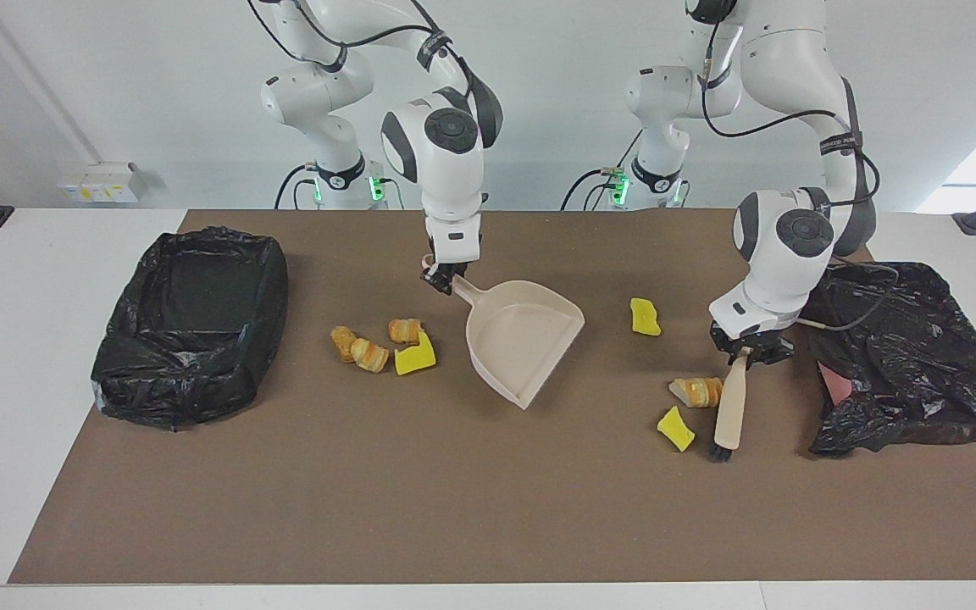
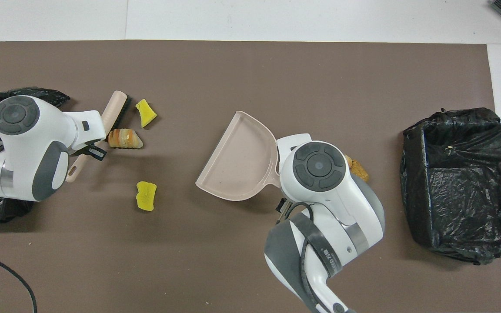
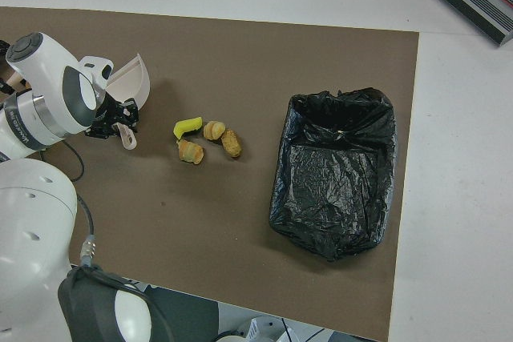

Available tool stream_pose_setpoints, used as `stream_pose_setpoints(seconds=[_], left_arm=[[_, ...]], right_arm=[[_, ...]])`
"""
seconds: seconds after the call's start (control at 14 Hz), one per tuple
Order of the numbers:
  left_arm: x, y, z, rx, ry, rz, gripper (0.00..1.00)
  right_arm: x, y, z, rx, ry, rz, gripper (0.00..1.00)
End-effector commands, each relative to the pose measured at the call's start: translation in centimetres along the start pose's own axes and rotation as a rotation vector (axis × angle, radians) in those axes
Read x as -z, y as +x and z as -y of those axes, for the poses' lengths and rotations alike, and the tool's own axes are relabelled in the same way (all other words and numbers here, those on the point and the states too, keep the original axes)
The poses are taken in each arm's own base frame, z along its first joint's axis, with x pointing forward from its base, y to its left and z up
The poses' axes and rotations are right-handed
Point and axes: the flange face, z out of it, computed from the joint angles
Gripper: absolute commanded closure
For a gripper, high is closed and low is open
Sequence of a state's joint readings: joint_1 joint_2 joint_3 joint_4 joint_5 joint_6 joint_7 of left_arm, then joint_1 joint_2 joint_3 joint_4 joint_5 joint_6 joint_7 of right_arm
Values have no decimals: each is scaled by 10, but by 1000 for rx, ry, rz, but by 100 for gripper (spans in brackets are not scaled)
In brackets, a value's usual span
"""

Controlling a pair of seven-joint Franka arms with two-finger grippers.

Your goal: Sweep and dump trash in bin

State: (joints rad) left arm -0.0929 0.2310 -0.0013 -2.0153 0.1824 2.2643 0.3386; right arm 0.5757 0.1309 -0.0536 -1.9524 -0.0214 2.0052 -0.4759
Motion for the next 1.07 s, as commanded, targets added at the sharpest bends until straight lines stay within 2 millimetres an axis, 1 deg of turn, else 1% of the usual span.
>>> stream_pose_setpoints(seconds=[0.0, 0.07, 0.14, 0.21, 0.29, 0.36, 0.5, 0.57, 0.64, 0.72, 0.79, 0.86, 1.0], left_arm=[[3, 2, -2, -29, -14, -6, 100], [3, 4, -8, -40, -16, -1, 100], [4, 7, -18, -64, -19, 8, 100], [5, 8, -22, -105, -20, 10, 100], [6, 10, -27, -145, -20, 9, 100], [7, 14, -38, -165, -20, 10, 100], [8, 17, -54, -196, -24, 21, 100], [11, 16, -68, -217, -25, 21, 100], [7, 13, -78, -223, -32, 32, 100], [8, 9, -90, -222, -51, 33, 100], [7, 10, -103, -200, -86, 28, 100], [9, 12, -113, -172, -104, 23, 100], [15, 12, -138, -169, -110, 47, 100]], right_arm=[[-22, 8, 0, 94, -7, 28, 100], [-32, 15, 6, 103, -3, 36, 100], [-44, 25, 14, 125, -7, 34, 100], [-52, 29, 17, 132, -8, 33, 100], [-53, 31, 17, 141, -10, 34, 100], [-53, 32, 19, 145, -10, 34, 100], [-56, 39, 37, 175, -9, 39, 100], [-55, 39, 48, 188, -4, 56, 100], [-48, 44, 67, 203, 9, 81, 100], [-45, 45, 69, 185, 13, 97, 100], [-49, 43, 60, 167, 14, 94, 100], [-51, 41, 51, 157, 12, 86, 100], [-57, 36, 44, 155, 12, 79, 100]])
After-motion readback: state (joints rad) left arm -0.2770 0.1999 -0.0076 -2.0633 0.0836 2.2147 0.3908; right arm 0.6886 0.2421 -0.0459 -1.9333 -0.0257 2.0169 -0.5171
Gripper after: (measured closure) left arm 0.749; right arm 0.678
